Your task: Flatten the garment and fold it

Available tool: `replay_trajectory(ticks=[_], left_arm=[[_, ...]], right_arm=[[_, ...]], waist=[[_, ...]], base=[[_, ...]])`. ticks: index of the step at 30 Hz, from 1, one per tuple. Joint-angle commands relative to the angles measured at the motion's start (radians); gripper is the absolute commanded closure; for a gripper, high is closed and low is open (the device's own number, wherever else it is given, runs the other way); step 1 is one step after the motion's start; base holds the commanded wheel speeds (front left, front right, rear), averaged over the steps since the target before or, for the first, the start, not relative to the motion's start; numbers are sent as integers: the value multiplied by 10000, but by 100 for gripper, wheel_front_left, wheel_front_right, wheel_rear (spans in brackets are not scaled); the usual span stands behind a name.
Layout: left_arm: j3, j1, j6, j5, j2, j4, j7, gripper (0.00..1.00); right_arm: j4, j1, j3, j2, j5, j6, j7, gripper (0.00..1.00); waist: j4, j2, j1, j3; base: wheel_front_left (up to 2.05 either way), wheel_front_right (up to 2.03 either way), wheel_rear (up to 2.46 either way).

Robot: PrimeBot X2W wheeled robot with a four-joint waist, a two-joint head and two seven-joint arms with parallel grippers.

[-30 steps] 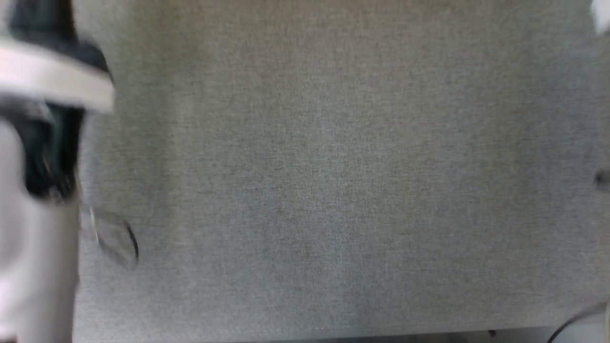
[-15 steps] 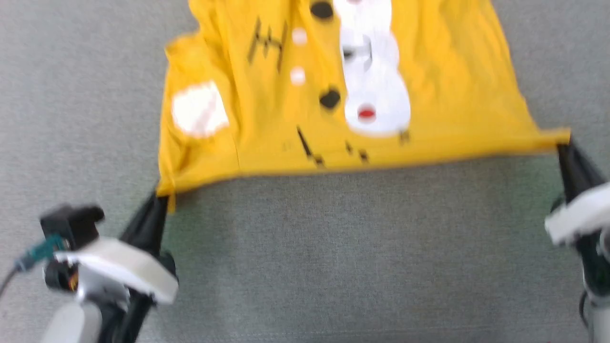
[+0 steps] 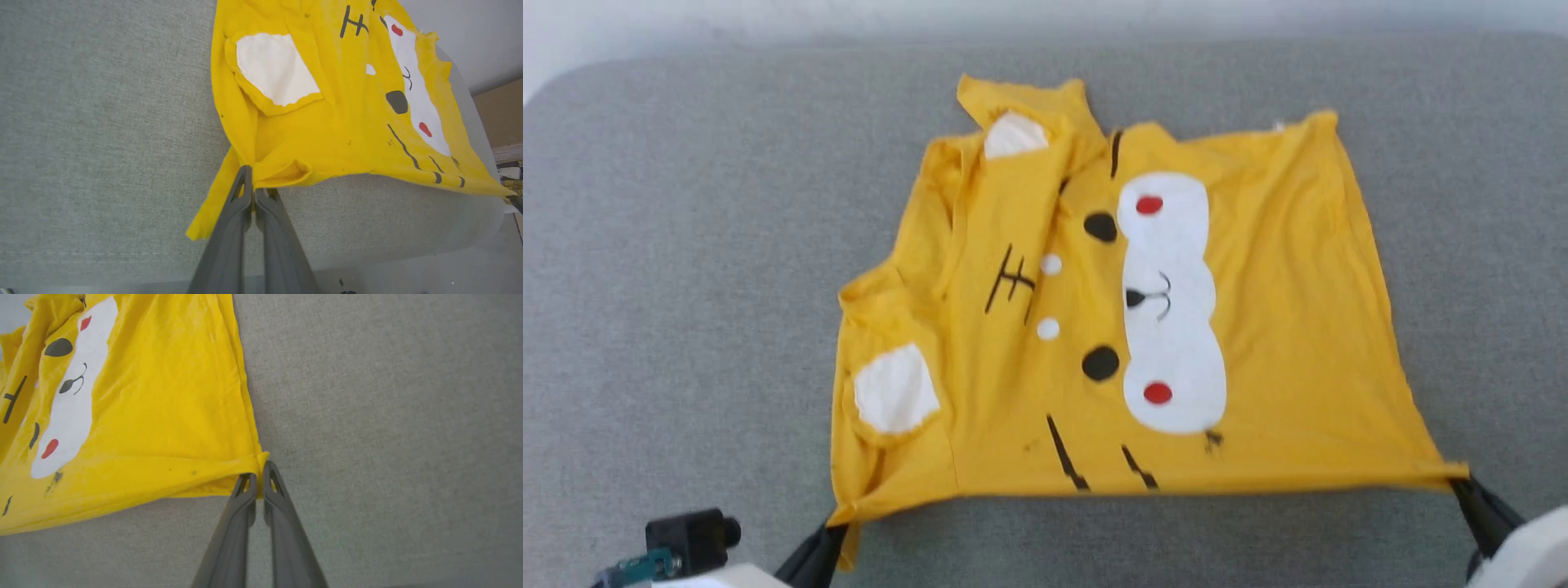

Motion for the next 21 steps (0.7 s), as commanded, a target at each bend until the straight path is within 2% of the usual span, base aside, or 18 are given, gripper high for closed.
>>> replay_trajectory(ticks=[1, 6, 12, 21], left_arm=[[71, 223, 156, -137, 93, -114, 62, 100], [139, 931, 323, -323, 219, -613, 335, 100], [101, 1528, 415, -671, 264, -1303, 721, 100], [245, 1390, 505, -155, 724, -2018, 685, 100]], right_arm=[[-160, 267, -184, 5, 22, -30, 159, 100], [-719, 1149, -586, 260, 211, -30, 1116, 100], [-1250, 1679, -942, 520, 366, -30, 1689, 100], [-1709, 1583, -1102, 634, 217, -30, 1613, 100]], waist=[[86, 0, 2, -512], [126, 0, 2, -850], [143, 0, 2, -1032], [147, 0, 2, -984]], base=[[0, 0, 0], [0, 0, 0], [0, 0, 0], [0, 0, 0]])
